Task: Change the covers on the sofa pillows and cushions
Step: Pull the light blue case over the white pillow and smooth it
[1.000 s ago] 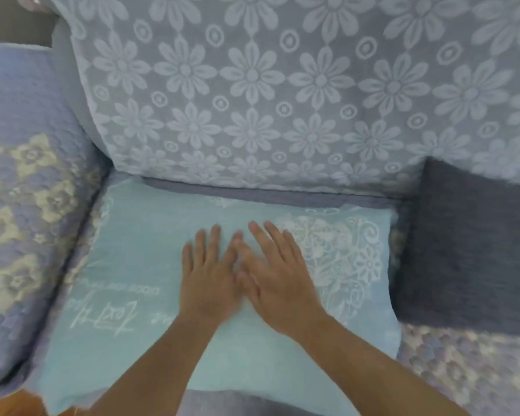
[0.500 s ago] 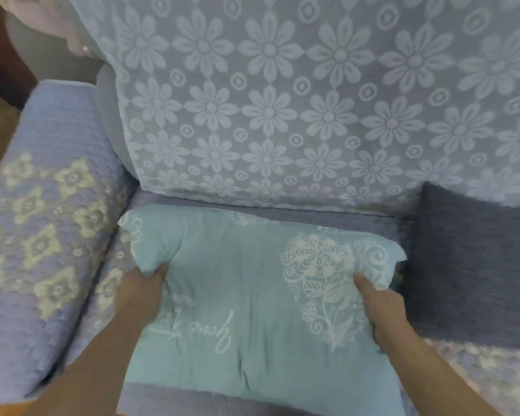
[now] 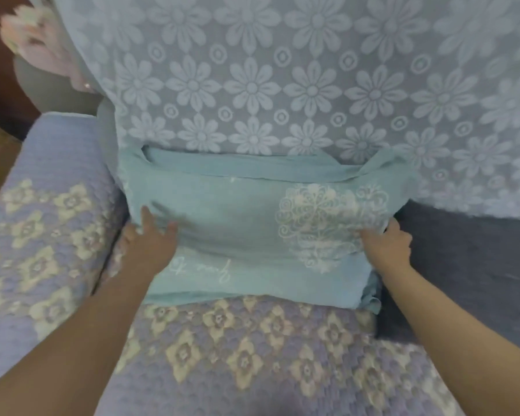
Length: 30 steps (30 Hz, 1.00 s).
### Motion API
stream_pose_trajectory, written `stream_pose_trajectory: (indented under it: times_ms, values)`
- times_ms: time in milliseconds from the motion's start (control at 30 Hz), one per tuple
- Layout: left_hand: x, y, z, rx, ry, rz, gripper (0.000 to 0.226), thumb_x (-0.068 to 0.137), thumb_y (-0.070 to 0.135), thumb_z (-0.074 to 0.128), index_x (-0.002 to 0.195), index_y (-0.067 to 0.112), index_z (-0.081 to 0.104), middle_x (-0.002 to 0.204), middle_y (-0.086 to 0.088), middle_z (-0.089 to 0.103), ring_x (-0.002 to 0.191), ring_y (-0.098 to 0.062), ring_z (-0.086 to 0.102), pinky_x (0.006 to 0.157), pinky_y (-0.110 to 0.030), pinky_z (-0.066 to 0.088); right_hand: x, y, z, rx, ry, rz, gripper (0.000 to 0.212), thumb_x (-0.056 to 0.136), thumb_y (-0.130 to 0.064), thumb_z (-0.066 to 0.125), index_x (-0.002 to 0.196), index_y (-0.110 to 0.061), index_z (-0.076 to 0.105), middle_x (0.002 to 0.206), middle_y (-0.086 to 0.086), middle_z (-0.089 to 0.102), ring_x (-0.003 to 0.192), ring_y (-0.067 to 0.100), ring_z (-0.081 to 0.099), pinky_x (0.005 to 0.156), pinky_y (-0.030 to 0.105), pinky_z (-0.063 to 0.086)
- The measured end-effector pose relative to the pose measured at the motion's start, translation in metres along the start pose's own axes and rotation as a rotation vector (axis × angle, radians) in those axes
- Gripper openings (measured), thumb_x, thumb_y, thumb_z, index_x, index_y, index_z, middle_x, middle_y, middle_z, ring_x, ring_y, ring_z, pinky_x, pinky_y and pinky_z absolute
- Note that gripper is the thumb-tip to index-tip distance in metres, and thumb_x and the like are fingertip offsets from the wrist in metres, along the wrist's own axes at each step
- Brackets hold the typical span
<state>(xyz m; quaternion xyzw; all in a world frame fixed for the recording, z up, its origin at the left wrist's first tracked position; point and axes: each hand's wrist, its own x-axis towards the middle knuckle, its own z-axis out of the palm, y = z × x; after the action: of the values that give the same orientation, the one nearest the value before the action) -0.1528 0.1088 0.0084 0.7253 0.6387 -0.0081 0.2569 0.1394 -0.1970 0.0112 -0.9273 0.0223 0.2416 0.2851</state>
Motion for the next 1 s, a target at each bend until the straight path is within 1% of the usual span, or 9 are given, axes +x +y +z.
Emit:
stream_pose_trajectory:
  times_ms: [233, 400, 467, 567, 700, 767, 833, 900, 1000]
  values:
    - [-0.014, 0.053, 0.045, 0.168, 0.051, 0.424, 0.068, 0.098, 0.058, 0.044, 0.157, 0.025, 0.034, 0.156, -0.027, 0.028, 0.142, -0.047, 0.03, 0.114, -0.058, 0.031, -0.028, -0.008, 0.035, -0.367, 0.188, -0.694, 0.063, 0.088, -0.01, 0.061, 0.148, -0.009, 0.04, 0.152, 0.024, 0.032, 0.133, 0.041, 0.034, 0.113, 0.05, 0.035]
    - [0.028, 0.061, 0.026, 0.344, 0.176, 0.666, 0.07, 0.09, 0.057, 0.037, 0.147, 0.018, 0.05, 0.143, -0.028, 0.045, 0.13, -0.051, 0.043, 0.101, -0.061, 0.043, -0.006, -0.032, 0.035, -0.806, -0.035, -1.368, 0.051, 0.095, -0.031, 0.051, 0.144, -0.019, 0.047, 0.154, 0.011, 0.039, 0.144, 0.036, 0.033, 0.119, 0.052, 0.027]
    - [0.05, 0.065, 0.011, 0.417, 0.198, 0.748, 0.067, 0.091, 0.055, 0.037, 0.143, 0.017, 0.054, 0.136, -0.027, 0.049, 0.127, -0.05, 0.046, 0.1, -0.061, 0.045, 0.03, -0.051, 0.021, -0.932, 0.012, -1.187, 0.06, 0.097, -0.049, 0.029, 0.151, -0.023, 0.037, 0.159, 0.011, 0.032, 0.146, 0.037, 0.025, 0.121, 0.052, 0.017]
    - [0.091, 0.083, -0.014, 0.452, 0.196, 0.709, 0.068, 0.093, 0.059, 0.031, 0.149, 0.025, 0.047, 0.141, -0.023, 0.05, 0.13, -0.046, 0.046, 0.107, -0.058, 0.039, 0.085, -0.084, -0.017, -0.738, 0.14, -0.577, 0.068, 0.098, -0.059, 0.016, 0.157, -0.026, 0.018, 0.165, 0.008, 0.016, 0.149, 0.037, 0.013, 0.121, 0.054, 0.011]
    - [0.126, 0.11, -0.036, 0.584, -0.025, 0.57, 0.066, 0.1, 0.069, 0.019, 0.159, 0.04, 0.022, 0.162, -0.006, 0.036, 0.15, -0.031, 0.029, 0.122, -0.051, 0.015, 0.093, -0.114, -0.018, -0.75, 0.024, -0.74, 0.062, 0.099, -0.06, 0.022, 0.152, -0.028, 0.032, 0.155, 0.002, 0.041, 0.145, 0.026, 0.032, 0.118, 0.049, 0.018]
    - [0.115, 0.113, -0.043, 0.577, -0.166, 0.567, 0.065, 0.099, 0.071, 0.015, 0.157, 0.042, 0.028, 0.161, -0.004, 0.04, 0.148, -0.031, 0.036, 0.121, -0.047, 0.02, 0.078, -0.117, -0.013, -0.674, -0.079, -0.682, 0.06, 0.098, -0.062, 0.02, 0.13, -0.023, 0.052, 0.124, 0.005, 0.061, 0.121, 0.031, 0.055, 0.094, 0.042, 0.039]
    - [0.087, 0.104, -0.048, 0.578, -0.324, 0.546, 0.068, 0.095, 0.076, 0.014, 0.145, 0.045, 0.047, 0.154, -0.001, 0.05, 0.141, -0.029, 0.046, 0.115, -0.044, 0.031, 0.059, -0.101, -0.009, -0.711, -0.088, -0.66, 0.051, 0.101, -0.056, 0.019, 0.114, -0.021, 0.054, 0.104, 0.004, 0.06, 0.097, 0.033, 0.061, 0.071, 0.037, 0.038]
    - [0.048, 0.086, -0.049, 0.602, -0.428, 0.507, 0.081, 0.087, 0.086, 0.011, 0.127, 0.04, 0.064, 0.137, 0.002, 0.063, 0.126, -0.024, 0.056, 0.103, -0.04, 0.042, 0.024, -0.072, -0.012, -0.757, -0.073, -0.683, 0.04, 0.102, -0.05, 0.025, 0.103, -0.023, 0.054, 0.097, 0.002, 0.063, 0.087, 0.03, 0.062, 0.062, 0.035, 0.036]
    - [-0.019, 0.068, -0.043, 0.365, -0.336, 0.66, 0.078, 0.084, 0.088, 0.024, 0.119, 0.031, 0.064, 0.119, 0.007, 0.057, 0.116, -0.015, 0.053, 0.096, -0.035, 0.045, -0.029, -0.023, -0.024, -0.579, 0.006, -0.716, 0.036, 0.1, -0.047, 0.039, 0.086, -0.02, 0.06, 0.081, 0.003, 0.061, 0.075, 0.028, 0.061, 0.06, 0.037, 0.043]
